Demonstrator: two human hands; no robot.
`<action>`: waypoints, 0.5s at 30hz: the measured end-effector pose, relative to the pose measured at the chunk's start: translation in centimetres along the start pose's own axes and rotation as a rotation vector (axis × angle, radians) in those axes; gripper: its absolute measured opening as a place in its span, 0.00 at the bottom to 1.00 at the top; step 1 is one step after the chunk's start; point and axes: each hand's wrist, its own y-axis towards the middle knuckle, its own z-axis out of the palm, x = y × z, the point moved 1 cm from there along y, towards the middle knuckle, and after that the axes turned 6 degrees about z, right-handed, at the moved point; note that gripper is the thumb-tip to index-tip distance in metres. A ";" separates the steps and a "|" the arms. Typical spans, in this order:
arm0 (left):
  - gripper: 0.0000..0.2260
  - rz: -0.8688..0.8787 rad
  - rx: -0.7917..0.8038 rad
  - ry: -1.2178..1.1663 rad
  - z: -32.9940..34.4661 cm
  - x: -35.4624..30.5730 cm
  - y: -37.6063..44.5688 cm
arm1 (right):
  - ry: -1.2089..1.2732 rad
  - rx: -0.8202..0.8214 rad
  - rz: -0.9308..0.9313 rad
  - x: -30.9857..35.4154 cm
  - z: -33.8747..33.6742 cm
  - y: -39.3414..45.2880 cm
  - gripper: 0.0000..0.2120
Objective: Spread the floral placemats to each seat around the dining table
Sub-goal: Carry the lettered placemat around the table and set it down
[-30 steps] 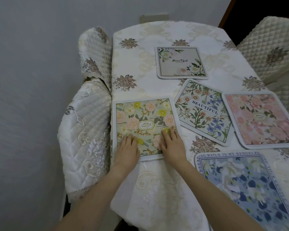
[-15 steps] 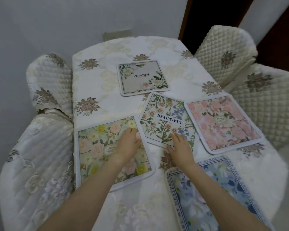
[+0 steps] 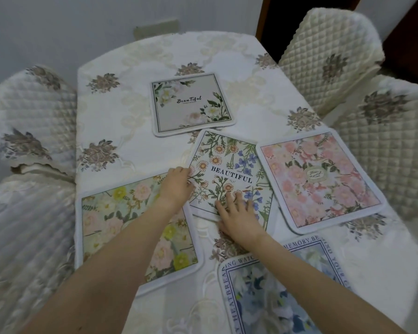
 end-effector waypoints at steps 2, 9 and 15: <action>0.21 0.039 0.018 0.049 0.1 0.5 -0.3 | -0.008 0.019 -0.010 0.1 -0.1 0.0 0.28; 0.23 -0.012 0.012 -0.067 -0.2 0.5 -0.4 | -0.028 -0.011 0.053 2.2 -0.7 -0.2 0.27; 0.27 -0.066 -0.085 -0.311 -1.3 0.3 -0.2 | 0.179 -0.019 0.055 0.9 -2.5 -0.7 0.23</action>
